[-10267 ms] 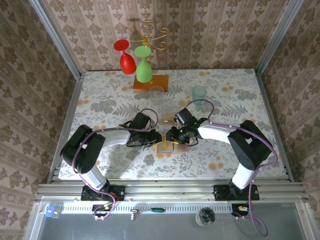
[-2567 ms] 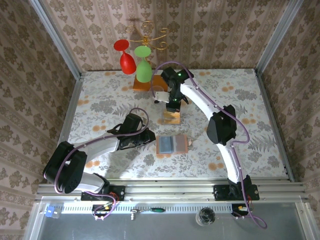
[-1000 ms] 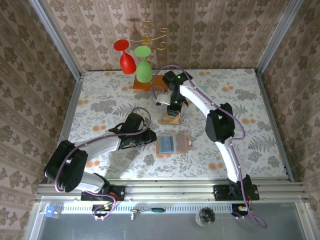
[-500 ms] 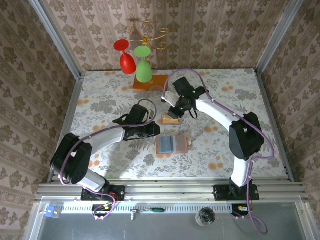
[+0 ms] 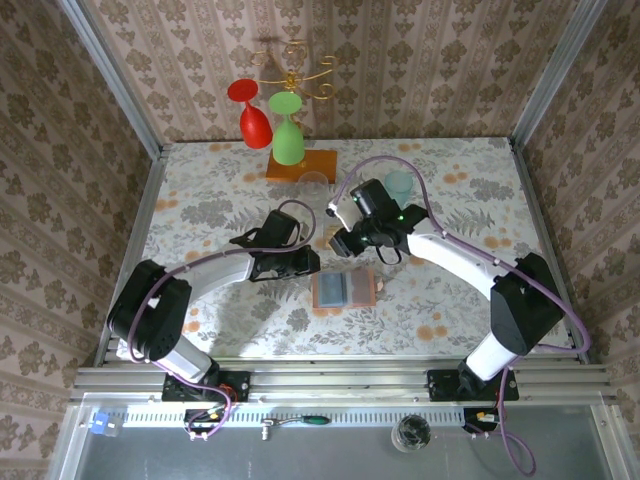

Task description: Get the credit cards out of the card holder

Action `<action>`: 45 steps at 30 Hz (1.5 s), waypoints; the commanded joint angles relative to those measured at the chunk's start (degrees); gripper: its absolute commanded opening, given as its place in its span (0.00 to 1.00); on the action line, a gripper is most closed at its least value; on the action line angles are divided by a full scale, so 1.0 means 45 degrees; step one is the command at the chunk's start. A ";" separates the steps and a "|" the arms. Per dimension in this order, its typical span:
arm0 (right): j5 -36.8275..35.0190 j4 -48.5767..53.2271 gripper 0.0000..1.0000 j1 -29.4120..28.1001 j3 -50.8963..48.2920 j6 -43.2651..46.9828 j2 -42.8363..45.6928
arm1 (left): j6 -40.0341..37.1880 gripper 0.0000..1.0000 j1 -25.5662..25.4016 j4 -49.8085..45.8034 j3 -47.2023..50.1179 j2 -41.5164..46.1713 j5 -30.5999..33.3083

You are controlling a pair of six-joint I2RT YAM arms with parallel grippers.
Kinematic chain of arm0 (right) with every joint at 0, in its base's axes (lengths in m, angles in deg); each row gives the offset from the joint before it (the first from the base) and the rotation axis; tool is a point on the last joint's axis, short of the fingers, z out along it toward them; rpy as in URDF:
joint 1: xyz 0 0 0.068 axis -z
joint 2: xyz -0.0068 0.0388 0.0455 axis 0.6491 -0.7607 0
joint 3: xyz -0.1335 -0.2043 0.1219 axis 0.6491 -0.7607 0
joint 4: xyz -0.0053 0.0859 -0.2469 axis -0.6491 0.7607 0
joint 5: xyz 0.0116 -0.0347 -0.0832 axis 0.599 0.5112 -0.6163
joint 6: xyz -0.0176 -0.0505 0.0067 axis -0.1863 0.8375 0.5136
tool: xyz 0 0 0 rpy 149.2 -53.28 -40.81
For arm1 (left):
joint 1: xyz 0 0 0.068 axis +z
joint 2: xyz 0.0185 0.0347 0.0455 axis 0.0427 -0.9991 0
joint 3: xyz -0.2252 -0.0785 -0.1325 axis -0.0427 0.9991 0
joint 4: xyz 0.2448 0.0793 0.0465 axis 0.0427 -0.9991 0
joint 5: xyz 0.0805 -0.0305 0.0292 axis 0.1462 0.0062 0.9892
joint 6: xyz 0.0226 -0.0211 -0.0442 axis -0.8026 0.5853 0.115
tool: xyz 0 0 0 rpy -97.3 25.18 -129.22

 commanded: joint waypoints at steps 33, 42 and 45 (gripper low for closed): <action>-0.1031 -0.3292 0.35 -0.1237 -0.5786 -0.8757 0.2069 | 0.1195 0.17 -0.0560 0.1573 0.2420 0.0807 -0.0077; -0.0008 -0.3326 0.40 -0.1254 -0.5589 -0.9925 0.1736 | 0.1404 0.17 -0.0504 0.1889 0.2350 0.0523 -0.0019; 0.0148 -0.3329 0.42 -0.1258 -0.5311 -1.0055 0.1153 | 0.1385 0.17 -0.0482 0.1879 0.2241 0.0459 -0.0038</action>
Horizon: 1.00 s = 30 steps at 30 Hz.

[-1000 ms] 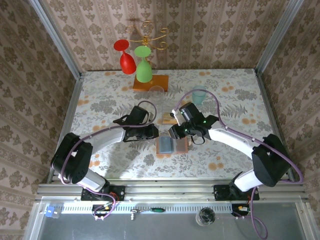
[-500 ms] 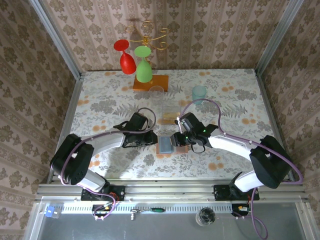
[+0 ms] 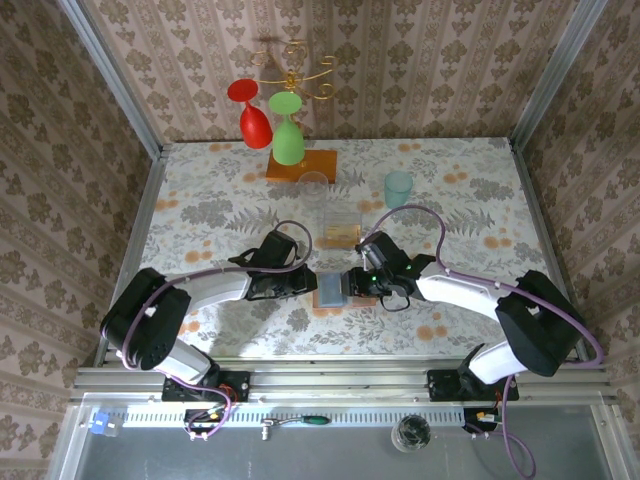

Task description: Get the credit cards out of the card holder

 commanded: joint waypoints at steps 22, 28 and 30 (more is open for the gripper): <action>0.1106 -0.1108 0.39 -0.0069 0.0957 -0.1093 -0.2345 | 0.0061 0.17 0.0162 -0.0319 -0.0931 -0.0595 -0.0101; 0.1388 -0.1818 0.38 -0.0069 0.1020 -0.1568 -0.2806 | -0.0033 0.17 0.0239 -0.0606 -0.0782 -0.0464 0.0006; 0.1538 -0.2110 0.37 -0.0064 0.0981 -0.1768 -0.2935 | -0.0097 0.16 0.0261 -0.0667 -0.0760 -0.0449 0.0055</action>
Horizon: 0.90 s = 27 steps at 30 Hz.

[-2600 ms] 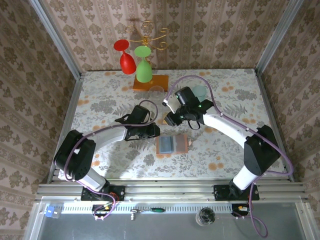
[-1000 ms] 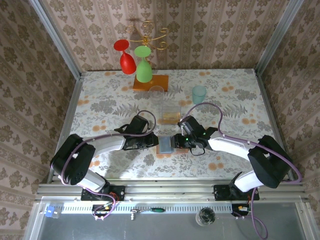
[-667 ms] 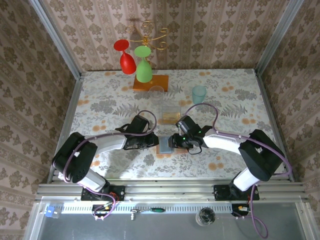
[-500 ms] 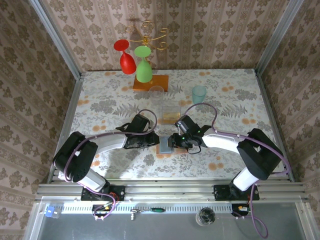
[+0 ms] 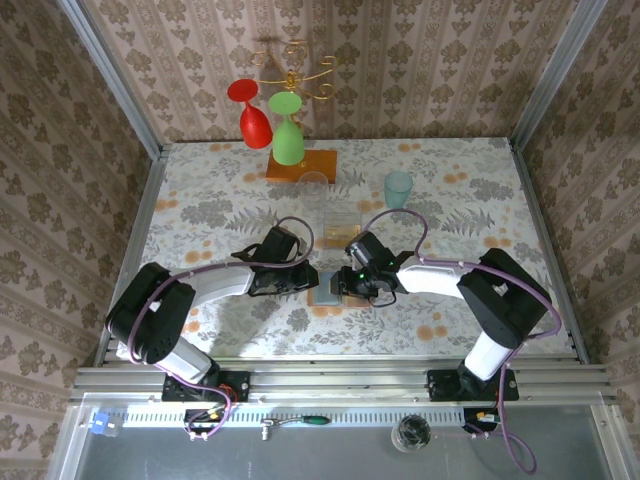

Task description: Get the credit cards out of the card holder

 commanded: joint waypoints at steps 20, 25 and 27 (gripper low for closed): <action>-0.0879 0.1128 0.37 -0.0066 0.0344 0.0211 0.0104 | -0.0398 0.05 0.0201 -0.0926 -0.0133 -0.0420 0.0365; -0.0767 0.1282 0.37 -0.0069 0.0469 0.0264 0.0213 | -0.0208 0.04 0.0126 -0.0779 0.0125 -0.0536 0.0328; -0.0747 0.1437 0.37 -0.0078 0.0591 0.0298 0.0347 | -0.0131 0.04 0.0123 -0.0745 0.0221 -0.0565 0.0396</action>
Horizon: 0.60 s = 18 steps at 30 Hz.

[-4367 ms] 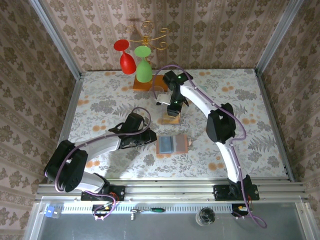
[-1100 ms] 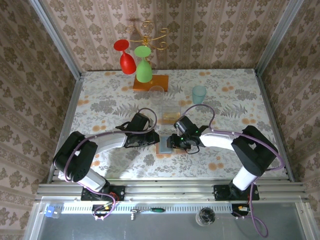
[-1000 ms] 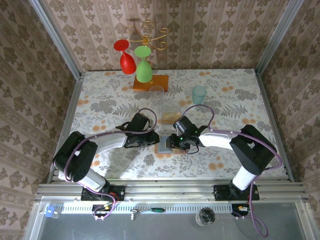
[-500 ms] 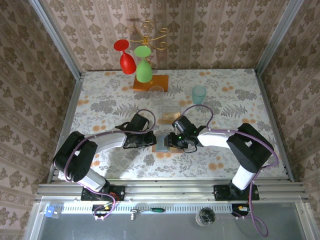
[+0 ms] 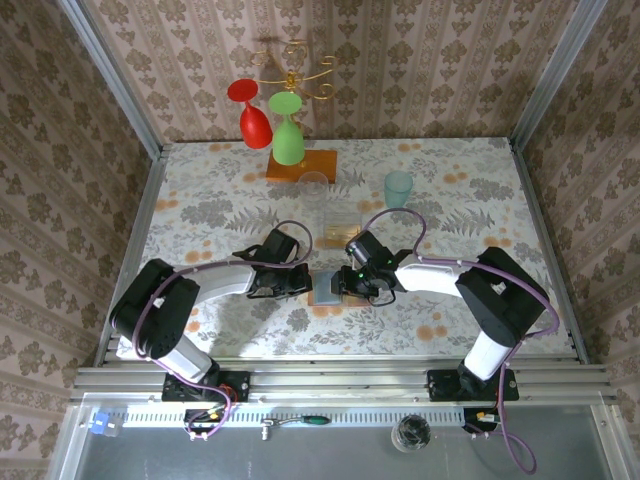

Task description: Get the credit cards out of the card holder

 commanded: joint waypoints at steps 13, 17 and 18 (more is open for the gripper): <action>0.0609 0.0308 0.33 -0.0203 0.0978 -0.0225 0.0481 | 0.0243 0.04 -0.0023 0.0106 0.0408 -0.0074 0.0096; 0.0823 0.0054 0.31 -0.0262 0.1191 -0.0324 0.0015 | 0.0186 0.04 -0.0032 0.0073 0.0408 -0.0064 0.0063; 0.0847 -0.0009 0.31 -0.0283 0.1211 -0.0347 -0.0088 | 0.0198 0.04 -0.0022 0.0049 0.0408 -0.0065 0.0081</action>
